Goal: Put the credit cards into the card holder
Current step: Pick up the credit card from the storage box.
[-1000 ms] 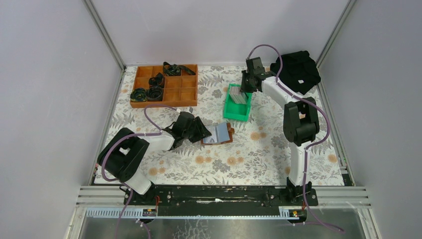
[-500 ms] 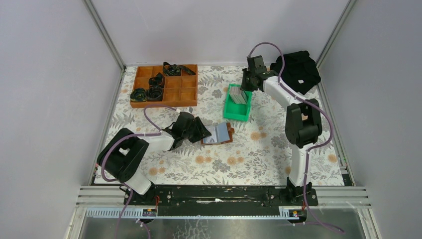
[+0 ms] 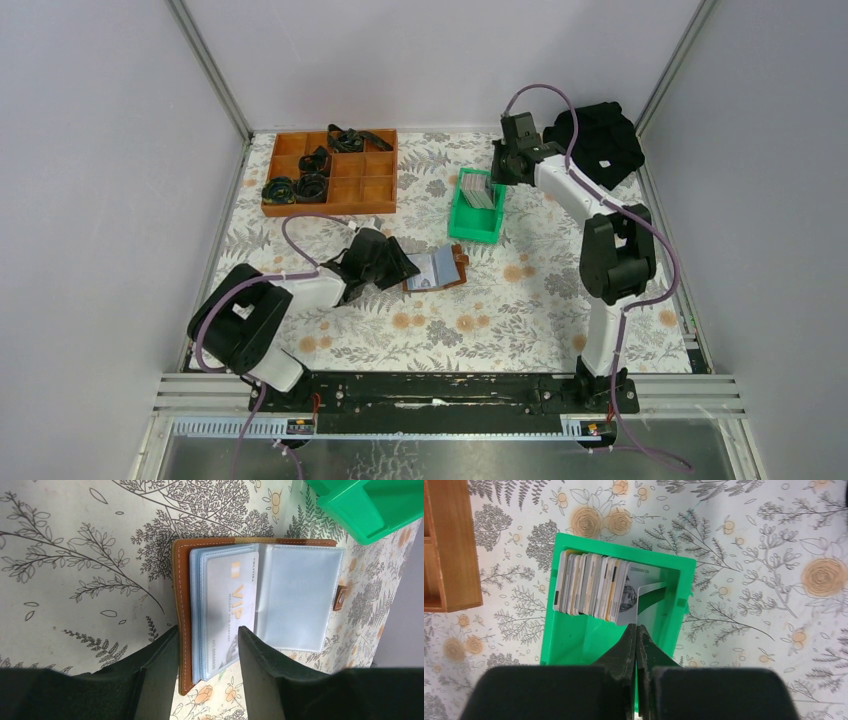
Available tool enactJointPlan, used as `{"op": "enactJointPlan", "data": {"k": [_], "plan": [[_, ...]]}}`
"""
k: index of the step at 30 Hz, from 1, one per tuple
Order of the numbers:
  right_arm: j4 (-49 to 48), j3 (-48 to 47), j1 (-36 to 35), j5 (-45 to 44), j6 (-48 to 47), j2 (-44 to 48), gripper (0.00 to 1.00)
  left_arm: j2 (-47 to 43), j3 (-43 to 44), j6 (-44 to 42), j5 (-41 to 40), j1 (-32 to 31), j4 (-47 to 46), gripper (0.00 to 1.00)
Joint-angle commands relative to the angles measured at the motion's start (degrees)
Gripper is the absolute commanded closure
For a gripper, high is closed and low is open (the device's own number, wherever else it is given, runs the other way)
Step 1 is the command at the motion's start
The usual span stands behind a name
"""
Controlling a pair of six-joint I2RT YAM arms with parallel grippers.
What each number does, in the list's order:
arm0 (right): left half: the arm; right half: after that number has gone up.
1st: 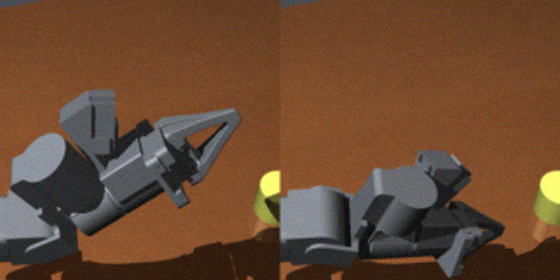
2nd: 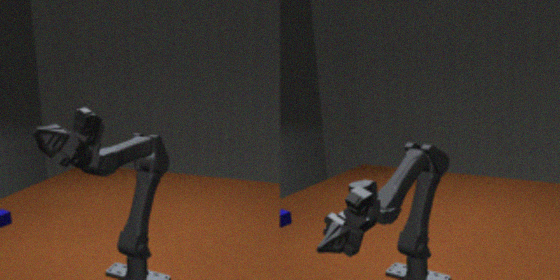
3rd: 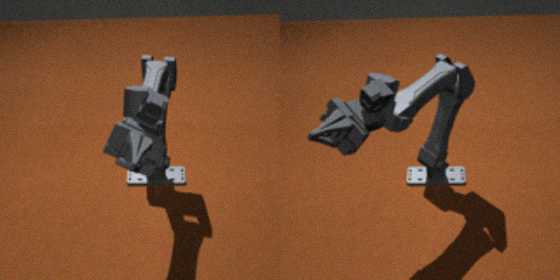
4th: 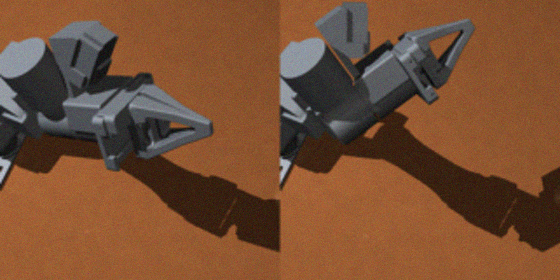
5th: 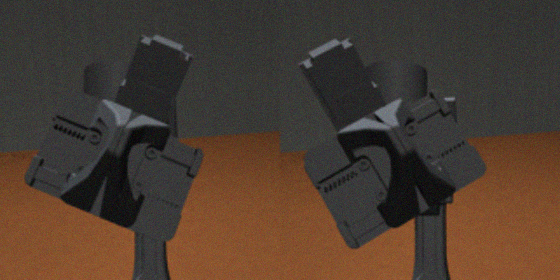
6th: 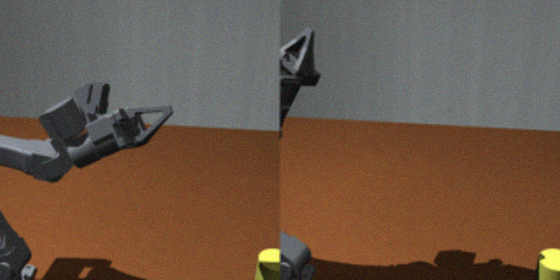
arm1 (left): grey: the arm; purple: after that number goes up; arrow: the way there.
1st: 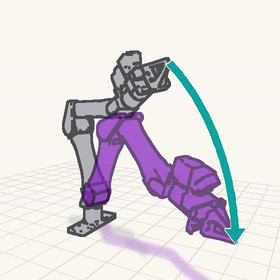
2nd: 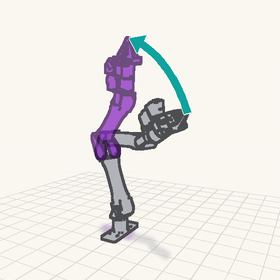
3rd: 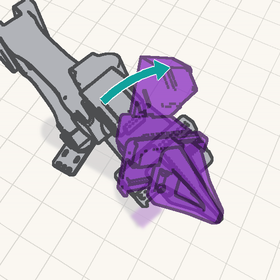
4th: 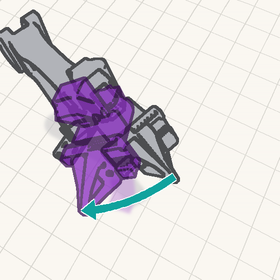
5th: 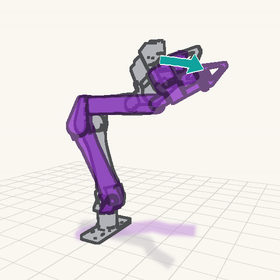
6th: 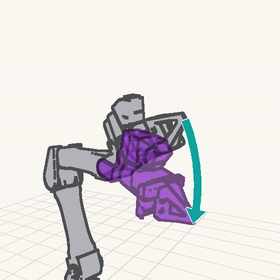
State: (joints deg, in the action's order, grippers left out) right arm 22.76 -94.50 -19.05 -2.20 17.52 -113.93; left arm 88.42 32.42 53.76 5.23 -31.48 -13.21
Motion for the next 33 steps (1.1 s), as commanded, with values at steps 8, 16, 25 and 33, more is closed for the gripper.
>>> {"op": "enactJointPlan", "data": {"k": [8,16,25,33], "plan": [[2.71,1.3,-0.11,-5.59,-4.11,7.98,1.0,-0.76,-2.72,-0.18,-4.73,-1.0,11.73,0.46],[2.29,3.35,-0.49,-4.93,-4.38,11.13,1.0,-3.61,-3.35,0.33,-6.36,-2.14,13.26,0.46],[3.7,2.99,-1.91,-3.3,-3.96,15.15,1.0,-7.68,-3.95,0.91,-8.78,-2.44,15.88,0.44],[5.72,6.6,-3.67,7.64,-2.8,23.74,1.0,-14.95,-2.02,-0.55,-11.36,-2.7,20.89,0.44]]}}
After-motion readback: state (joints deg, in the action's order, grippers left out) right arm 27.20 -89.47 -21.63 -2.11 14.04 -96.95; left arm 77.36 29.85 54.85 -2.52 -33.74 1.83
